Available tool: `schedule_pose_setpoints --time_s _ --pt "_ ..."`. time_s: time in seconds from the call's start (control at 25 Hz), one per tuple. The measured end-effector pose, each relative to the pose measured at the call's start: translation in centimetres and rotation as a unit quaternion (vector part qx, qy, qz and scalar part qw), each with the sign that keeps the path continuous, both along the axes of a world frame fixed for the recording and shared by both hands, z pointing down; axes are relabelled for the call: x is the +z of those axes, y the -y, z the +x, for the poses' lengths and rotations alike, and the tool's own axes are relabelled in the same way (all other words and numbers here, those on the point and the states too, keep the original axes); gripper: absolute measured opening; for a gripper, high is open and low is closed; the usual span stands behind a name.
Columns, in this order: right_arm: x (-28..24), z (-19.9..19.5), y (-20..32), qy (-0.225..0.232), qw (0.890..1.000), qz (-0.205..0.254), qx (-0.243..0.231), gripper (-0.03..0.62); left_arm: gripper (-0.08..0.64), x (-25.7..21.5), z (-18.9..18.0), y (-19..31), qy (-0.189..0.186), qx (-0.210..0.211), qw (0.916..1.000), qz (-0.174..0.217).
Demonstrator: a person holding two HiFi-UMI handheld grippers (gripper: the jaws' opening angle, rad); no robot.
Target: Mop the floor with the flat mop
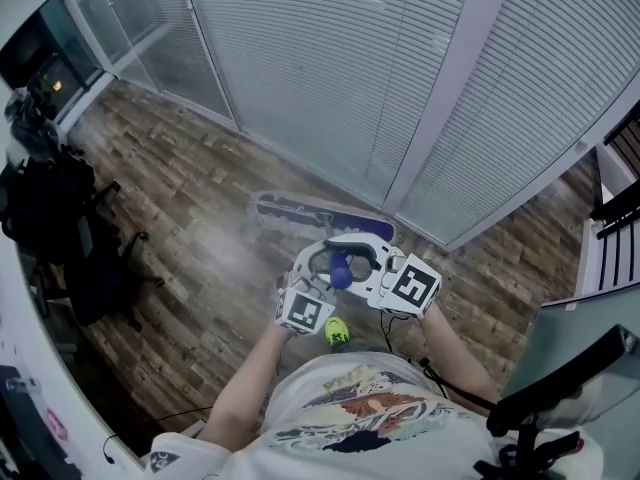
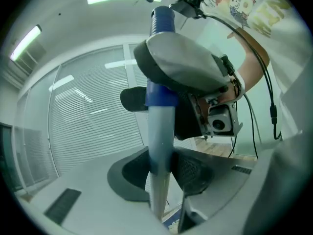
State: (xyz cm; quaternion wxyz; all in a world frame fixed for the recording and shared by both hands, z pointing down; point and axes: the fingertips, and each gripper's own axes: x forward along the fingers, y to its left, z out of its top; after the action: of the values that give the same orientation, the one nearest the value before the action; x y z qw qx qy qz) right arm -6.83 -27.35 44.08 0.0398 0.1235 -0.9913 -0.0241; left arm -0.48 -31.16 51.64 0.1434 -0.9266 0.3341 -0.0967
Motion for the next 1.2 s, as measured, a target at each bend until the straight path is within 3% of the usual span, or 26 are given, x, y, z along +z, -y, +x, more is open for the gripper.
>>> schedule_pose_setpoints --time_s 0.24,0.44,0.72,0.84,1.2 --pt "0.9 1.2 -3.5 -0.018 0.999 0.002 0.035 0.178 0.100 0.8 1.2 -3.3 0.040 0.022 0.9985 -0.031" --pt "3.3 -0.3 -11.2 -0.015 0.999 -0.023 0.044 0.179 0.100 3.3 0.1 -10.6 0.084 0.025 0.9945 -0.057" --pt "3.7 -4.8 -23.9 0.036 0.997 -0.065 0.006 0.198 0.101 3.4 -4.2 -23.2 0.041 0.013 0.9971 -0.062" --pt "3.4 -5.8 -29.3 0.031 0.997 -0.065 0.002 0.198 0.101 3.1 -5.1 -28.5 0.027 0.009 0.9975 -0.065" --pt "2.6 -3.9 -41.7 0.025 0.997 -0.072 -0.006 0.199 0.107 2.2 -3.4 -41.0 0.002 0.008 0.9973 -0.073"
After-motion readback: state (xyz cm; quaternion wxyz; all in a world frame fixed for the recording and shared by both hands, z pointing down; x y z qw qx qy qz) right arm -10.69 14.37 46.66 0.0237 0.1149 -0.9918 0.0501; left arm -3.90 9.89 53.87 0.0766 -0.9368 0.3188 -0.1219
